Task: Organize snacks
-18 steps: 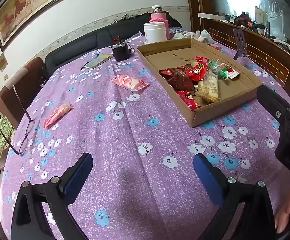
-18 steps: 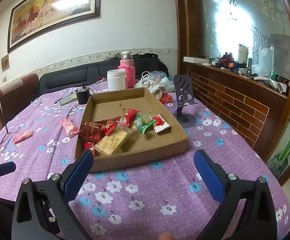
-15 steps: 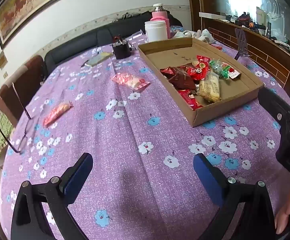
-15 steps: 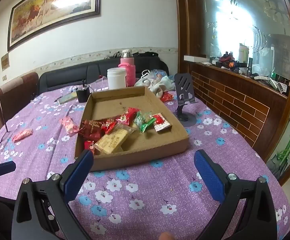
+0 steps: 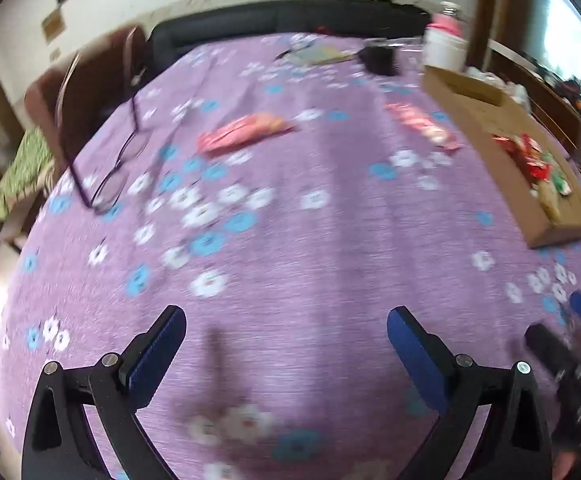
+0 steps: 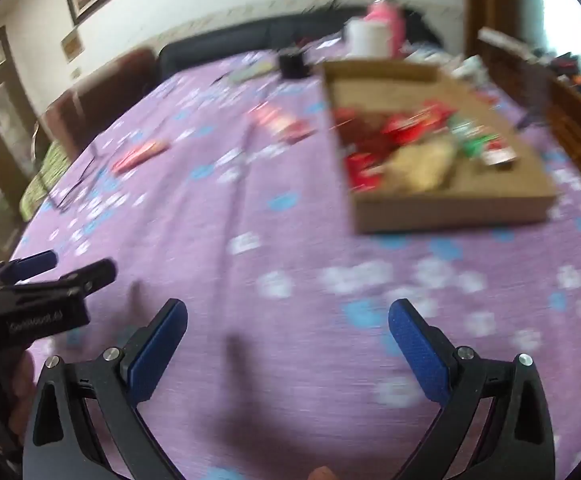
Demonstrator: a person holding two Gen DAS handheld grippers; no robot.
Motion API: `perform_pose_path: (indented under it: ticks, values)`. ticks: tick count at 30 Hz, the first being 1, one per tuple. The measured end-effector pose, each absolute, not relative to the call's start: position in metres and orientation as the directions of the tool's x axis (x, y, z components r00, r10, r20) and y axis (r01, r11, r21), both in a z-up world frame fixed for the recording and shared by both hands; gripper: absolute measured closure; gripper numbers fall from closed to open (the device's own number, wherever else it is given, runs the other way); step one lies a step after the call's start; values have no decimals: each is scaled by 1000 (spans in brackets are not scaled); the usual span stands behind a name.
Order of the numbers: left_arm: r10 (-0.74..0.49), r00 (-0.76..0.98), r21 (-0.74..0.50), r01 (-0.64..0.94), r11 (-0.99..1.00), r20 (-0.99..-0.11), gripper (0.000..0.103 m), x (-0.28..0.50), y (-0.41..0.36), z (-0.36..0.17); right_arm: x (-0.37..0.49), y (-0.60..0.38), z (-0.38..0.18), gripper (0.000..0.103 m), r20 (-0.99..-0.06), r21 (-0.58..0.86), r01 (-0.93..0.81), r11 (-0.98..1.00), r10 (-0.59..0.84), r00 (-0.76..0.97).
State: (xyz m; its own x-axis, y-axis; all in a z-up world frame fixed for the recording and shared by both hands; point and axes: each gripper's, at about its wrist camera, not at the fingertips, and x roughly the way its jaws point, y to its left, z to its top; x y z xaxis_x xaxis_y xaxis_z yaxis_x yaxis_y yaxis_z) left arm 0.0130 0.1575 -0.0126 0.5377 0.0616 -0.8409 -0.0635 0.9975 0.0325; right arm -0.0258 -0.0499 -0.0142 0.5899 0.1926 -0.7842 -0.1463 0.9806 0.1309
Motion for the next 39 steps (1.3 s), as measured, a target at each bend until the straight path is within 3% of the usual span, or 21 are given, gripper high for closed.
perform_pose_path:
  ticks: [10,39]
  values:
    - [78,521,47,-73,996,-850,1,34,180,-22,7,-6,-29,2,-842,-16,-81,997,30,539]
    - [56,547,3,-98,995,-835,1,38,180,-32,29,-5,-31,0,-805,-17,-48,999,15,592]
